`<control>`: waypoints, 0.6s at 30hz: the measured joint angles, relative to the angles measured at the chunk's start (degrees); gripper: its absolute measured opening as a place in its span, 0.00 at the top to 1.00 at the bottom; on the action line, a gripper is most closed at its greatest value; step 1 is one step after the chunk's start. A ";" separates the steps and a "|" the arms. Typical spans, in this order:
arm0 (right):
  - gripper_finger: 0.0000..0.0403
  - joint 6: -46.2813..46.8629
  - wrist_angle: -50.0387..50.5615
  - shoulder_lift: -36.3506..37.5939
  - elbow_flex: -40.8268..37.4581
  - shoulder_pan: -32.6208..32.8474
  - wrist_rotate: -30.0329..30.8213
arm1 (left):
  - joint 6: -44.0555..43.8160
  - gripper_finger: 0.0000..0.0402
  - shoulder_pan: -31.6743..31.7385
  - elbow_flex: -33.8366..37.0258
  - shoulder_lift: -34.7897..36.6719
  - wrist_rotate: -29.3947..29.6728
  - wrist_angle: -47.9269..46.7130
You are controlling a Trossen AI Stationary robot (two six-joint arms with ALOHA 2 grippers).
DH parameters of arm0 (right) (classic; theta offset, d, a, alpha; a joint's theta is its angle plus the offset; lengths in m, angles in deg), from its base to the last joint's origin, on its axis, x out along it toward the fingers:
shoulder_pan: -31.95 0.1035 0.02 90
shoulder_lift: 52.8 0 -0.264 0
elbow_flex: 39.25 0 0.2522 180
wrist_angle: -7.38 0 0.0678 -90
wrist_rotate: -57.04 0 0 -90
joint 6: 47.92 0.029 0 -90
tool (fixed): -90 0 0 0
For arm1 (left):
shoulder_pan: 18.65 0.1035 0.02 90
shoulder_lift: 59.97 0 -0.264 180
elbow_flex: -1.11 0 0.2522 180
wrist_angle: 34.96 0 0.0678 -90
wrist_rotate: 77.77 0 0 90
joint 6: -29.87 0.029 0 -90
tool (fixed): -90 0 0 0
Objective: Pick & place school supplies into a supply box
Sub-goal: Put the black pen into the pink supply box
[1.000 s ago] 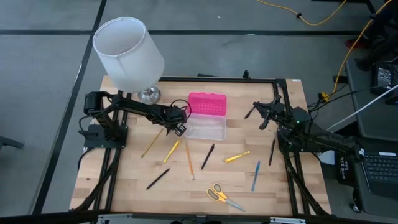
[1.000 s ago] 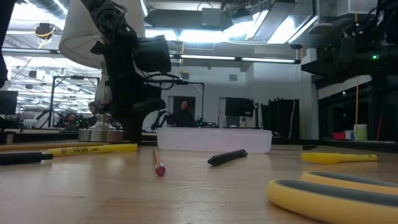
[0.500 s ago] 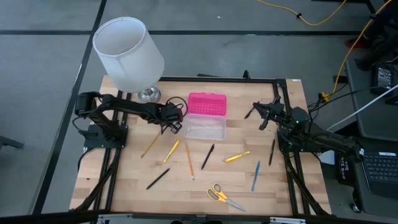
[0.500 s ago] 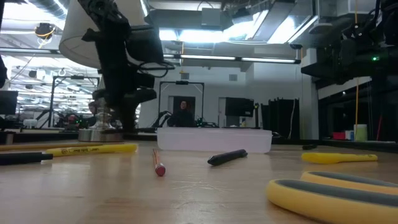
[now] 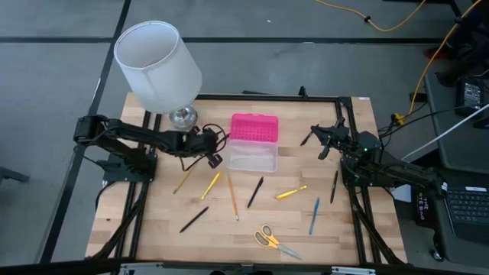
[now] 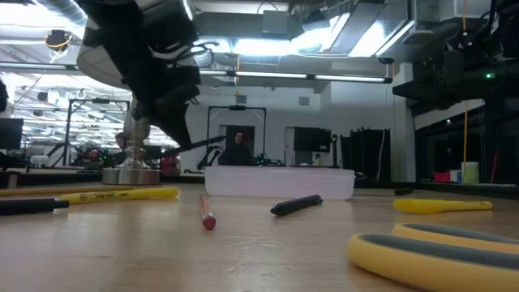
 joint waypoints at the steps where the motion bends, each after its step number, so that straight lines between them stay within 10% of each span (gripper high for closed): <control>1: 0.94 0.02 -0.01 0.00 0.00 0.00 0.00 | 0.02 0.97 -0.12 1.20 0.92 0.02 1.83; 18: 0.94 2.79 0.10 0.00 -0.01 -0.01 -2.14 | 16.09 0.97 -4.89 9.98 4.80 -6.13 34.87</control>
